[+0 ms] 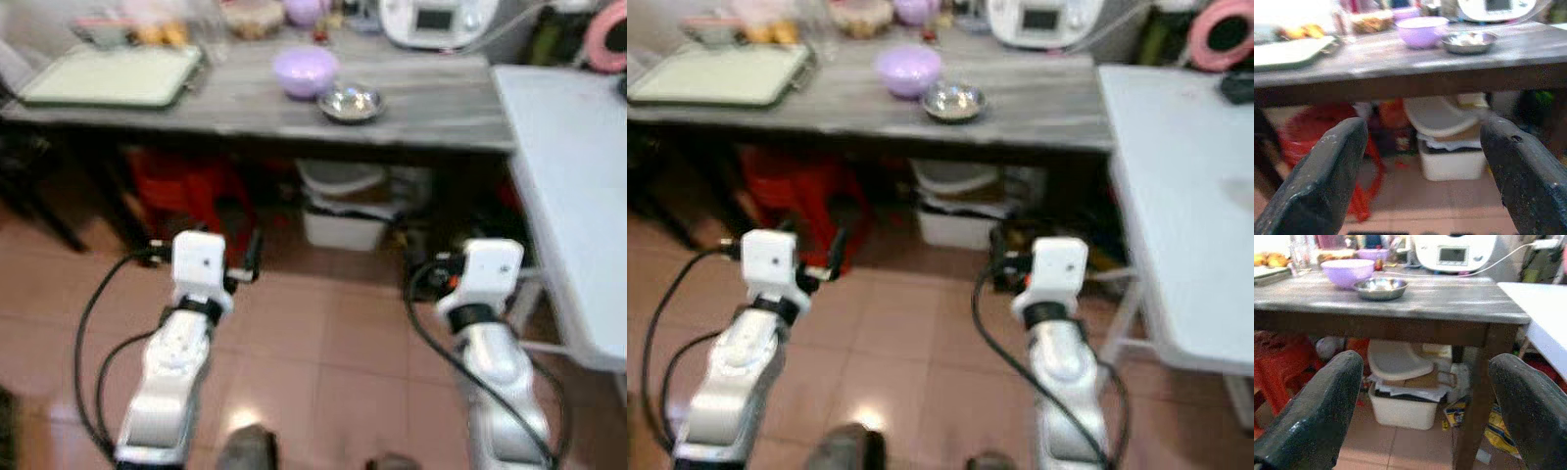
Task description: Setting the table
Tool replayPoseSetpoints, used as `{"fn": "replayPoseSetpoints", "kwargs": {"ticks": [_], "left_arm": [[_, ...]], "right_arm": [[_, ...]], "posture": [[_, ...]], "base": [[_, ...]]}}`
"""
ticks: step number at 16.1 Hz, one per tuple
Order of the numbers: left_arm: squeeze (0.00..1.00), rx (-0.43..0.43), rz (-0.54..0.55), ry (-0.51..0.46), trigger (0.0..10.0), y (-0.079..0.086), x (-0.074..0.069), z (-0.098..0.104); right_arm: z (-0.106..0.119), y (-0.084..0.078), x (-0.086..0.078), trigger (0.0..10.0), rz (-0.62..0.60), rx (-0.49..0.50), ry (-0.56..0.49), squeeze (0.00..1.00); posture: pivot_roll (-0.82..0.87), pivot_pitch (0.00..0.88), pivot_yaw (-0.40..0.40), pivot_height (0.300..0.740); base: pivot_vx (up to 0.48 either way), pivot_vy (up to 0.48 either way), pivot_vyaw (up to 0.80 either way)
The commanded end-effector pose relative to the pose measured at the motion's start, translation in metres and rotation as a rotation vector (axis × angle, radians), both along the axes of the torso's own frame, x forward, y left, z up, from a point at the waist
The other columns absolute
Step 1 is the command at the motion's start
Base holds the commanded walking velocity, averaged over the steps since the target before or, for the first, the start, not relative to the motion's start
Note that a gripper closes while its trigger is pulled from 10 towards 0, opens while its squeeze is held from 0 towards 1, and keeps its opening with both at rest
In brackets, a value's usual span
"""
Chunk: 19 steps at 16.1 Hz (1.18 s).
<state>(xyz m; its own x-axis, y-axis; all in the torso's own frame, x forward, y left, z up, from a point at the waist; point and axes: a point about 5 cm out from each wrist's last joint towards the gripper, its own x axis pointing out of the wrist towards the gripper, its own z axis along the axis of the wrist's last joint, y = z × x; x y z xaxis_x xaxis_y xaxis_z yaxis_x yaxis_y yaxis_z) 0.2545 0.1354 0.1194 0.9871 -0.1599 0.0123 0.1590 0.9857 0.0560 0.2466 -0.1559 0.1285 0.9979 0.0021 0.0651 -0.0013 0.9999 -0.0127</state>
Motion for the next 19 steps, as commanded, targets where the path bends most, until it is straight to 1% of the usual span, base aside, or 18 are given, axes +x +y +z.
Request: {"fn": "replayPoseSetpoints", "kwargs": {"ticks": [1,2,3,4,5,7,9,11,13,15,19], "left_arm": [[0.0,-0.013,0.02,0.006,10.0,0.005,-0.003,-0.004],[0.0,-0.007,0.043,-0.002,10.0,0.009,-0.004,-0.006],[0.0,-0.046,0.059,0.002,10.0,0.013,-0.006,-0.008],[0.0,-0.057,0.067,0.017,10.0,0.014,-0.006,-0.012],[0.0,-0.064,0.056,0.028,10.0,0.014,-0.004,-0.015],[0.0,-0.093,0.034,0.07,10.0,0.011,-0.003,-0.019],[0.0,-0.095,-0.013,0.061,10.0,0.005,-0.001,-0.02],[0.0,-0.089,-0.054,0.058,10.0,0.0,-0.001,-0.018],[0.0,-0.078,-0.077,0.057,10.0,-0.004,-0.001,-0.017],[0.0,-0.075,-0.106,0.05,10.0,-0.008,0.0,-0.015],[0.0,-0.077,-0.123,0.047,10.0,-0.01,0.0,-0.014]], "right_arm": [[0.003,-0.004,0.0,10.0,-0.017,-0.013,-0.026,0.0],[0.003,-0.006,-0.003,10.0,-0.013,-0.027,-0.041,0.0],[0.001,-0.008,-0.005,10.0,-0.031,-0.065,-0.044,0.0],[-0.006,-0.011,-0.007,10.0,-0.059,-0.015,-0.013,0.0],[-0.009,-0.011,-0.006,10.0,-0.062,-0.017,-0.011,0.0],[-0.009,-0.008,-0.003,10.0,-0.051,-0.01,-0.02,0.0],[-0.01,-0.007,0.001,10.0,-0.033,-0.021,-0.027,0.0],[-0.009,-0.008,0.005,10.0,-0.044,-0.049,-0.022,0.0],[-0.009,-0.008,0.007,10.0,-0.04,-0.022,-0.03,0.0],[-0.012,-0.008,0.008,10.0,-0.053,0.007,0.001,0.0],[-0.013,-0.007,0.007,10.0,-0.04,0.022,-0.001,0.0]], "posture": [[-0.02,0.022,0.048,0.74],[-0.01,0.008,0.049,0.74],[-0.01,0.0,0.049,0.74],[-0.01,0.0,0.055,0.74],[-0.01,0.0,0.056,0.74],[-0.02,0.0,0.059,0.74],[-0.02,0.0,0.059,0.74],[-0.02,0.0,0.061,0.74],[-0.02,0.0,0.062,0.74],[-0.03,0.0,0.062,0.74],[-0.03,0.0,0.064,0.74]], "base": [[0.0,0.0,0.0],[0.0,0.0,0.0],[0.0,-0.364,0.0],[0.0,-0.48,0.0],[0.0,-0.48,0.0],[0.0,-0.48,0.0],[0.0,-0.48,0.0],[0.0,-0.48,0.0],[0.0,-0.472,0.0],[0.0,-0.461,0.0],[0.0,-0.459,0.0]]}}
